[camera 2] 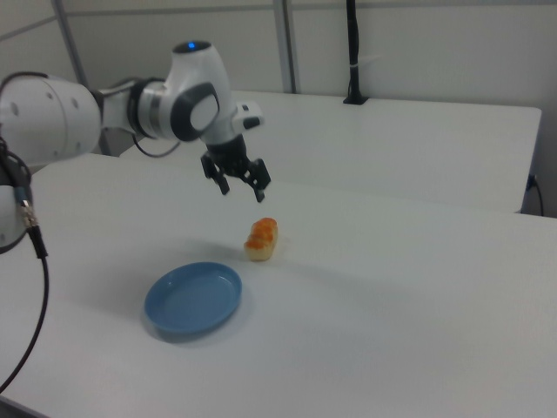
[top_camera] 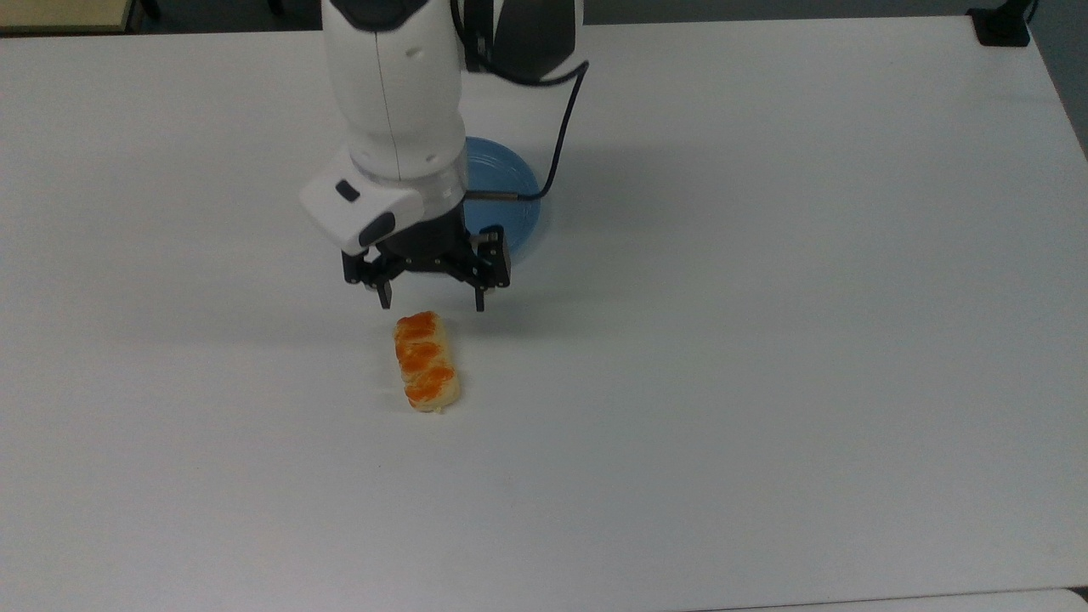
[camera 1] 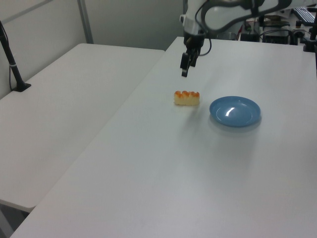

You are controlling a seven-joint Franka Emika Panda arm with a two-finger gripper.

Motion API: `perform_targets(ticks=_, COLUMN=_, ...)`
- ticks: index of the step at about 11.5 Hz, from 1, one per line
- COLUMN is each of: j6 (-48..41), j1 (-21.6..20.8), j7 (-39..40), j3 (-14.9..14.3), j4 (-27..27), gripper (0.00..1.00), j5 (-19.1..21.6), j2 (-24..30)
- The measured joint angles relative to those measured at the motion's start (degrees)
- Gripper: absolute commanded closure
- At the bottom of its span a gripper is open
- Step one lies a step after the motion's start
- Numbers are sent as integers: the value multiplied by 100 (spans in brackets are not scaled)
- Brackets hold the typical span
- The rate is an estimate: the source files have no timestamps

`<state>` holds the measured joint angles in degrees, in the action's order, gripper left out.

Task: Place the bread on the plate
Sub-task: 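Move the gripper over the orange-topped bread roll and lower onto it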

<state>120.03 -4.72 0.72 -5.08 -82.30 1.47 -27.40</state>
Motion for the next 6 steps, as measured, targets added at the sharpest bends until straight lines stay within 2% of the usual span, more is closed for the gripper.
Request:
perform_targets(ticks=4, j6=643, j1=-9, j7=223, j3=-9, j4=13, gripper=3, j5=-358, j2=-756)
perform_targets(ticks=6, j6=940, j1=-9, j7=223, j3=-48, j4=12, gripper=21, j5=-520, j2=-1017)
